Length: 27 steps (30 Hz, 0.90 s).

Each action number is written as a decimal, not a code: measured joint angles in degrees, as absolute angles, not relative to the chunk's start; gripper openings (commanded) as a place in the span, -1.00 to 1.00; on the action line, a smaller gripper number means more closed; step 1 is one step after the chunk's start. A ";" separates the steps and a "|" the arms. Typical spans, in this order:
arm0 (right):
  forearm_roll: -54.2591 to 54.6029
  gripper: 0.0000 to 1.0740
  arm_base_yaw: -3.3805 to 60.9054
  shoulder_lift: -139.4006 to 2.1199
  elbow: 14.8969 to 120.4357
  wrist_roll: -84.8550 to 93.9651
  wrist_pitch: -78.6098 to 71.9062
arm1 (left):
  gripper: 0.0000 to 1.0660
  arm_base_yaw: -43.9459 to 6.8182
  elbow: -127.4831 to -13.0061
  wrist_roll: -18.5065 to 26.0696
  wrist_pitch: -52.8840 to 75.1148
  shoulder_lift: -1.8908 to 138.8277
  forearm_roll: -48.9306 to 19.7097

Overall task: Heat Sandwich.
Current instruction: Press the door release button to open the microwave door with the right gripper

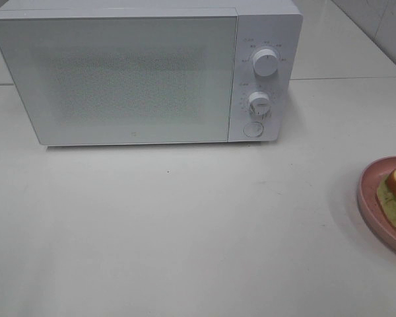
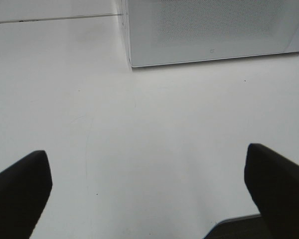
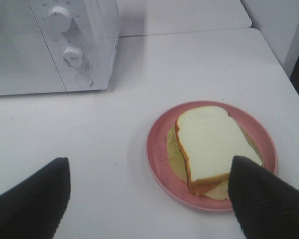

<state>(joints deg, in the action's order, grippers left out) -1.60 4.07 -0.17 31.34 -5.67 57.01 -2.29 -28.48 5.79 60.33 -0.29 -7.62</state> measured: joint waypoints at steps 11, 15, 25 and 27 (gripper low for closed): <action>-1.72 0.56 4.07 -12.89 31.68 -5.67 45.84 | 0.90 -2.29 -28.48 5.79 60.33 -0.29 -7.62; -1.72 0.55 4.07 -16.16 31.68 -5.67 42.57 | 0.90 -2.29 -28.48 5.79 60.33 -0.29 -7.62; -1.72 0.53 4.07 -27.44 31.68 -5.67 34.49 | 0.90 -2.29 -28.48 5.79 60.33 -0.29 -7.62; -1.72 0.53 4.07 -28.42 31.68 -5.67 33.69 | 0.90 -2.29 -28.48 5.79 60.33 -0.29 -7.62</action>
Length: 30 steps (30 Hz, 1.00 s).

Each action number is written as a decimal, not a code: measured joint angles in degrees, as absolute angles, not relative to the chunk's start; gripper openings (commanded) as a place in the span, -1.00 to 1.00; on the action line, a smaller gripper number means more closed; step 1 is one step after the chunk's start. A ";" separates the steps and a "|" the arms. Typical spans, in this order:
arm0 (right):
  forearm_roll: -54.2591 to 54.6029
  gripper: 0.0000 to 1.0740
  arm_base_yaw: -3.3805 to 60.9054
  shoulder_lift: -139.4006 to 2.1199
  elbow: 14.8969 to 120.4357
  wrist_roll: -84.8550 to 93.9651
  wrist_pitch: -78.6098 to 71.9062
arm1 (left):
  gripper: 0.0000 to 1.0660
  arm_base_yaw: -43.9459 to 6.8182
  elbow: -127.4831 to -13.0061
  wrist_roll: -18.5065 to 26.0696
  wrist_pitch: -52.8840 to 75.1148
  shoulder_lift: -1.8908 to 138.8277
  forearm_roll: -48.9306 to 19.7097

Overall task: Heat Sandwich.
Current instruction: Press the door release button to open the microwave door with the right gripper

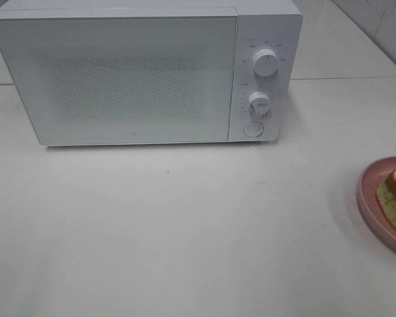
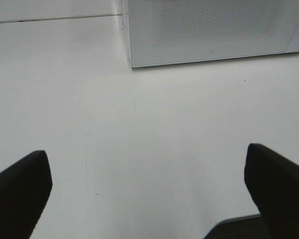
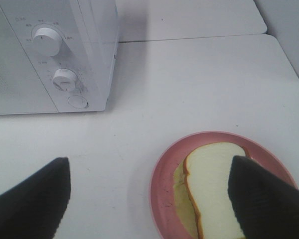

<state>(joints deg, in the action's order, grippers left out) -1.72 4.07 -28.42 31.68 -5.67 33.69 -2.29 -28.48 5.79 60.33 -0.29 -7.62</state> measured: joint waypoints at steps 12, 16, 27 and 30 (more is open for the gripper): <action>-1.72 0.50 4.07 -40.62 31.68 -5.67 22.75 | 0.90 -2.29 -28.48 5.79 60.33 -0.29 -7.62; -1.72 0.50 4.07 -45.21 31.68 -5.67 19.19 | 0.90 -2.29 -28.48 5.79 60.33 -0.29 -7.62; -1.72 0.45 4.07 -58.67 31.68 -5.73 4.93 | 0.90 -2.29 -28.48 5.79 60.33 -0.29 -7.62; -1.72 0.45 4.07 -62.34 31.68 -5.61 -0.57 | 0.90 -2.29 -28.48 5.79 60.33 -0.29 -7.62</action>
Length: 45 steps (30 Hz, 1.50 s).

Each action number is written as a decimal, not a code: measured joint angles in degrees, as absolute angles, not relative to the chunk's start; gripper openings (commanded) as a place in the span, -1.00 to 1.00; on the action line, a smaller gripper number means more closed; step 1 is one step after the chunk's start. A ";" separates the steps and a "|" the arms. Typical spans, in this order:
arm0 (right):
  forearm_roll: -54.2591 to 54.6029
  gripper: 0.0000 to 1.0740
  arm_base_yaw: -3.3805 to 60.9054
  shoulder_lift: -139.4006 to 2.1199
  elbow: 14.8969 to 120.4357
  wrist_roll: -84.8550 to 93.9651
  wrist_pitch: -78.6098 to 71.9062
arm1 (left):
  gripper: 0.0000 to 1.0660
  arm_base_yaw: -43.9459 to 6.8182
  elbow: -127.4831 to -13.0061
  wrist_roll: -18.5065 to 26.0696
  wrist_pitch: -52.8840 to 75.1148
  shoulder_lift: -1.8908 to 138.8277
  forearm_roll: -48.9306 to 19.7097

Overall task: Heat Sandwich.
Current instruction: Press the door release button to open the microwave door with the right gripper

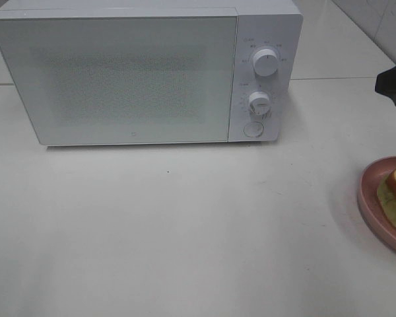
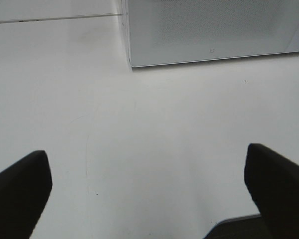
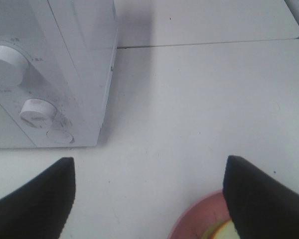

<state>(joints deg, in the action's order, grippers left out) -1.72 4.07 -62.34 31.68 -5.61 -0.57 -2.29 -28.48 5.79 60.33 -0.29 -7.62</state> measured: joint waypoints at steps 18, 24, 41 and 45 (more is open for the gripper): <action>13.81 0.43 13.58 -78.84 25.27 7.79 -32.20 | 0.90 -2.29 -28.48 5.79 60.33 -0.29 -7.62; 26.87 0.43 22.12 -82.91 25.27 16.67 -41.60 | 0.90 -2.29 -28.48 5.79 60.33 -0.29 -7.62; 40.11 0.42 36.78 -91.56 25.38 21.43 -51.57 | 0.90 -2.29 -28.48 5.79 60.33 -0.29 -7.62; 42.17 0.42 39.13 -93.33 25.38 21.66 -52.71 | 0.90 -2.29 -28.48 5.79 60.33 -0.29 -7.62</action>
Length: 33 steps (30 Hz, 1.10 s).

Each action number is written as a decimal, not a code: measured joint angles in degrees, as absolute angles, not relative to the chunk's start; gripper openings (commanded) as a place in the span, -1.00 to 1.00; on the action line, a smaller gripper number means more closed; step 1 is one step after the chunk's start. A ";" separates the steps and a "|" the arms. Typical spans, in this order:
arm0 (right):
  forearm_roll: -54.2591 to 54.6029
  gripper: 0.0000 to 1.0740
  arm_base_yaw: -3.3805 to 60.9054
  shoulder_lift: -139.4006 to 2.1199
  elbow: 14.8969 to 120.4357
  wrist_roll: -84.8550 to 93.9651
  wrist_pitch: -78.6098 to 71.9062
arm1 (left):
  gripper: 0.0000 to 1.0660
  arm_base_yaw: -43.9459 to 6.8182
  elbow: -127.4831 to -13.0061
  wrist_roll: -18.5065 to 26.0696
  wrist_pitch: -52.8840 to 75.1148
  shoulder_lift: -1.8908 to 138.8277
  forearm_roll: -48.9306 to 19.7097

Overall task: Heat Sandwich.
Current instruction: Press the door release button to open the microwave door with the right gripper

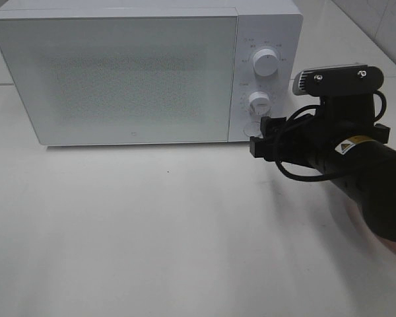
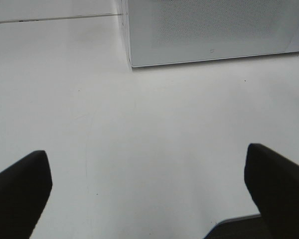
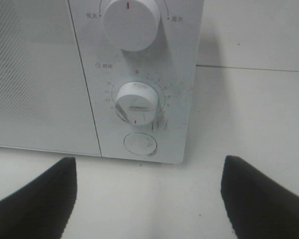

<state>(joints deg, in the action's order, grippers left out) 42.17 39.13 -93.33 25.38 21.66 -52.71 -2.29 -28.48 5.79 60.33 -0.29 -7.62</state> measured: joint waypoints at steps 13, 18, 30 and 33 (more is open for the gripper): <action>44.69 0.42 40.68 -95.11 25.38 21.72 -54.03 | 0.90 -2.29 -28.48 5.79 60.33 -0.29 -7.62; 44.81 0.42 40.68 -95.11 25.38 21.43 -54.20 | 0.90 -2.29 -28.48 5.79 60.33 -0.29 -7.62; 44.46 0.42 40.68 -99.06 25.44 15.07 -57.07 | 0.90 -2.29 -28.48 5.79 60.33 -0.29 -7.62; 44.46 0.42 40.68 -99.06 25.44 11.23 -57.07 | 0.90 -2.29 -28.48 5.79 60.33 -0.29 -7.62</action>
<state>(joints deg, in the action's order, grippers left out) 44.46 40.68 -99.06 25.44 11.23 -57.07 -2.29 -28.48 5.79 60.33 -0.29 -7.62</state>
